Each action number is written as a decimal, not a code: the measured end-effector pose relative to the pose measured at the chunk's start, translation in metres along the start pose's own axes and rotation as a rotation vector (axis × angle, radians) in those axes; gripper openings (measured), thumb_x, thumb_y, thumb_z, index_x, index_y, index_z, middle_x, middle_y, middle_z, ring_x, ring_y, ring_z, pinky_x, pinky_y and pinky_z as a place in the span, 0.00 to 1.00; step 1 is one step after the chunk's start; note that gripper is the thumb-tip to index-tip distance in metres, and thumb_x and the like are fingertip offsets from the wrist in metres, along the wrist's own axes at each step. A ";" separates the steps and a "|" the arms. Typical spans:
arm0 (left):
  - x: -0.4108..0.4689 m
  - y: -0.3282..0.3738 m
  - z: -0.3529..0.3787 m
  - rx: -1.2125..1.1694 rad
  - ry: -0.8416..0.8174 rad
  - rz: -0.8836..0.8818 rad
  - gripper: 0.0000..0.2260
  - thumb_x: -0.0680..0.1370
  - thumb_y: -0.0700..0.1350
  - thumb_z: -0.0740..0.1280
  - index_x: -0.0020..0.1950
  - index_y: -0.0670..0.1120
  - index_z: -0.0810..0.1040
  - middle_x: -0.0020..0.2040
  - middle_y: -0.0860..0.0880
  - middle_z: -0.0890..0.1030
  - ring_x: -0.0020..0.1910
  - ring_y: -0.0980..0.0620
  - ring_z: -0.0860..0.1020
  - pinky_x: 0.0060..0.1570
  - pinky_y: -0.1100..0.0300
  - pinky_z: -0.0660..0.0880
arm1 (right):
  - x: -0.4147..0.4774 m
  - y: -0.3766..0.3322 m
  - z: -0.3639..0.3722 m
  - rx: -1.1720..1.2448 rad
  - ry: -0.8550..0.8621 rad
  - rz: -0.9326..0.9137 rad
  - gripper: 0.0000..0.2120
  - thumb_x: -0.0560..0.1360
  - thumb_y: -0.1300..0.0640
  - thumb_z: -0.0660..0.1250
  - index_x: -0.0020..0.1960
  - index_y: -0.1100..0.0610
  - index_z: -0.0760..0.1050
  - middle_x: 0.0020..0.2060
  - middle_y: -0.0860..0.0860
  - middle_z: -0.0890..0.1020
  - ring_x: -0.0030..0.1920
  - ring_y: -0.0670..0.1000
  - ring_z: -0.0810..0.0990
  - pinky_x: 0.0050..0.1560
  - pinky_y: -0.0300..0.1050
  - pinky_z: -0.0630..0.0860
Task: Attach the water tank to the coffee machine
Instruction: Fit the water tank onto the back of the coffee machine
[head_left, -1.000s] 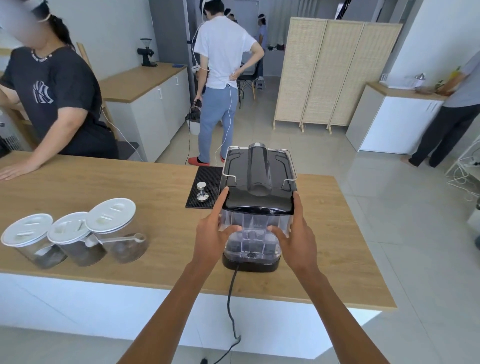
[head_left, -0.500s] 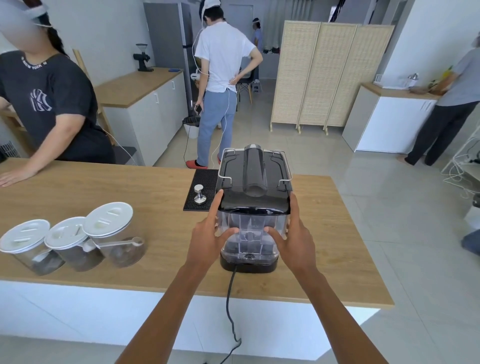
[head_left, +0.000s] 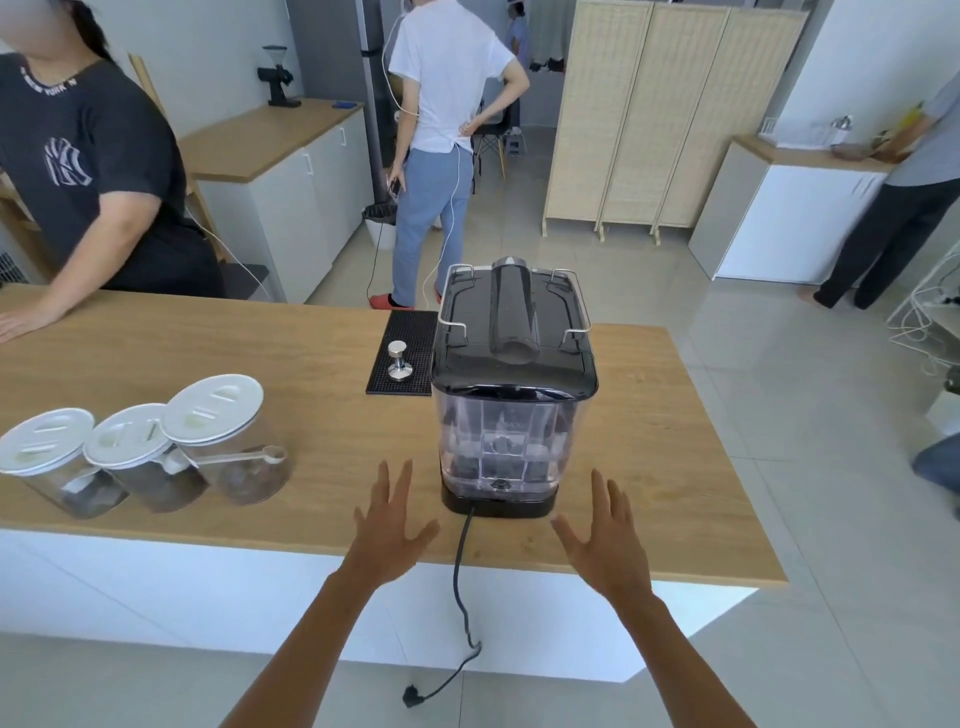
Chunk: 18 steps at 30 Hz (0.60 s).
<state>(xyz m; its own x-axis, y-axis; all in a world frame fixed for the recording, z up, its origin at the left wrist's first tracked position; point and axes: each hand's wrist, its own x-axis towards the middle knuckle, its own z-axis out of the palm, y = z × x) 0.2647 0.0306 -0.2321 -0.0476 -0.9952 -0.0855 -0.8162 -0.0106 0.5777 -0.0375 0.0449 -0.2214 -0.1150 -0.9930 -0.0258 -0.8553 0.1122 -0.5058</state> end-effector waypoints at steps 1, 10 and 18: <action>-0.004 -0.011 0.012 0.060 -0.062 -0.028 0.46 0.72 0.75 0.55 0.81 0.57 0.38 0.82 0.45 0.36 0.81 0.38 0.46 0.74 0.31 0.47 | -0.004 0.013 0.014 -0.054 -0.055 0.021 0.54 0.67 0.21 0.44 0.82 0.53 0.44 0.82 0.58 0.51 0.81 0.62 0.48 0.76 0.61 0.60; -0.015 -0.045 0.056 0.274 -0.128 -0.042 0.43 0.72 0.74 0.36 0.82 0.53 0.46 0.82 0.43 0.43 0.80 0.35 0.45 0.76 0.38 0.44 | -0.014 0.035 0.052 -0.187 -0.077 0.097 0.53 0.69 0.22 0.43 0.82 0.56 0.51 0.81 0.62 0.50 0.81 0.63 0.46 0.80 0.58 0.47; -0.014 -0.049 0.062 0.327 -0.094 -0.043 0.41 0.74 0.72 0.33 0.82 0.52 0.45 0.82 0.43 0.42 0.80 0.36 0.45 0.75 0.40 0.42 | -0.016 0.033 0.054 -0.196 -0.072 0.102 0.50 0.71 0.24 0.46 0.82 0.56 0.49 0.81 0.62 0.48 0.81 0.63 0.44 0.80 0.58 0.46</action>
<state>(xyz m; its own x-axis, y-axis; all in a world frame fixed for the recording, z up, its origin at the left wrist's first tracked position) 0.2697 0.0508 -0.3101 -0.0498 -0.9811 -0.1871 -0.9594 -0.0051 0.2821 -0.0367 0.0624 -0.2845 -0.1758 -0.9754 -0.1329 -0.9235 0.2101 -0.3210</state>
